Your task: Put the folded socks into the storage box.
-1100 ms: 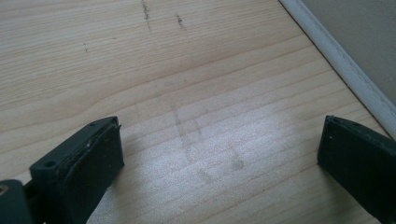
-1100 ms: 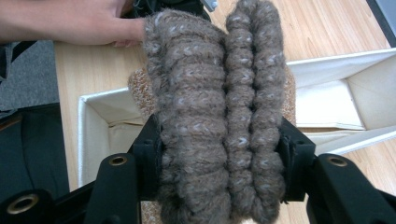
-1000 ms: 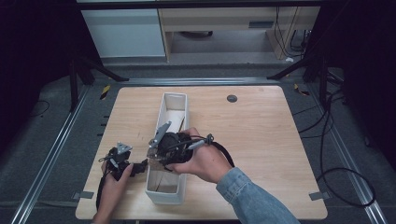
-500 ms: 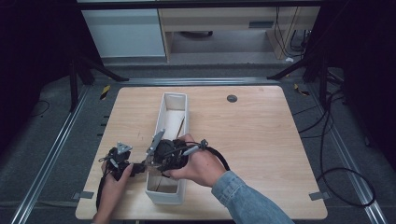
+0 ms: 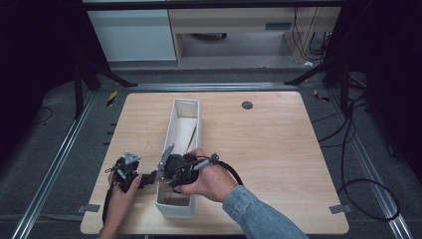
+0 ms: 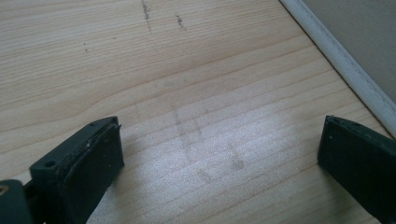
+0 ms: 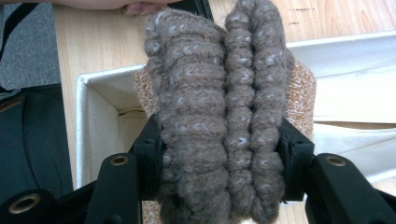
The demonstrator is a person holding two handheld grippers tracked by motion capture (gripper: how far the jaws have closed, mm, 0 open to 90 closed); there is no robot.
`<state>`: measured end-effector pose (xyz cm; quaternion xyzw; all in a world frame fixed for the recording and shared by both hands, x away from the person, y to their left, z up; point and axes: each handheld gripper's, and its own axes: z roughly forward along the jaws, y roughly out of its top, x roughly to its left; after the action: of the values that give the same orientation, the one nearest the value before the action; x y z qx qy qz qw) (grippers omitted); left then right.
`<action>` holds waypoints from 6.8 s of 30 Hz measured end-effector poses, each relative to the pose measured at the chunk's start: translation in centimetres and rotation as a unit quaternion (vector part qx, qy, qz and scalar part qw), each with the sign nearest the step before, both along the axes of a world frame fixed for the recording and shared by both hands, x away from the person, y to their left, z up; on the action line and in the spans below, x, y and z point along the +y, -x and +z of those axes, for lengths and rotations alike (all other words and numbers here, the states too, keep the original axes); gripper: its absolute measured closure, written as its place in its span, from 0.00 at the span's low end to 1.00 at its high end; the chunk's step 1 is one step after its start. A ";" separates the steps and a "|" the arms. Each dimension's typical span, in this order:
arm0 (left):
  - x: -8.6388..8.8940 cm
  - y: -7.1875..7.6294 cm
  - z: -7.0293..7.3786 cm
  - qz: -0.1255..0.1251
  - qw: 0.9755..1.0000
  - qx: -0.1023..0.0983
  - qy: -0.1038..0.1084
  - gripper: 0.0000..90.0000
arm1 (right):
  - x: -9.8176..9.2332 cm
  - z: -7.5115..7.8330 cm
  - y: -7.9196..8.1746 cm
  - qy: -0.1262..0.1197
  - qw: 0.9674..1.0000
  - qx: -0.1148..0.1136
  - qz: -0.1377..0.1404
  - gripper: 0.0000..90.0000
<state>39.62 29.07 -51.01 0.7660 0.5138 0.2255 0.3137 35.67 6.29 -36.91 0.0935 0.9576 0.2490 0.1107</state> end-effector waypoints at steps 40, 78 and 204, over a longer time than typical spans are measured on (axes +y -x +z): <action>0.0 0.0 0.0 0.000 1.000 0.000 0.000 0.00 | -3.1 3.3 -0.7 -0.047 0.997 0.004 -0.056 0.22; 0.0 0.0 0.0 0.000 1.000 -0.001 0.000 0.00 | -1.4 0.8 -2.5 -0.060 0.997 0.028 -0.032 0.99; 0.0 0.0 0.0 0.000 1.000 -0.001 0.000 0.00 | -5.0 0.0 -1.2 -0.093 0.994 0.029 -0.043 0.62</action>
<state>39.62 29.07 -51.02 0.7658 0.5136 0.2258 0.3142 36.90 1.26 -36.88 0.1513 0.9284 0.3288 0.0838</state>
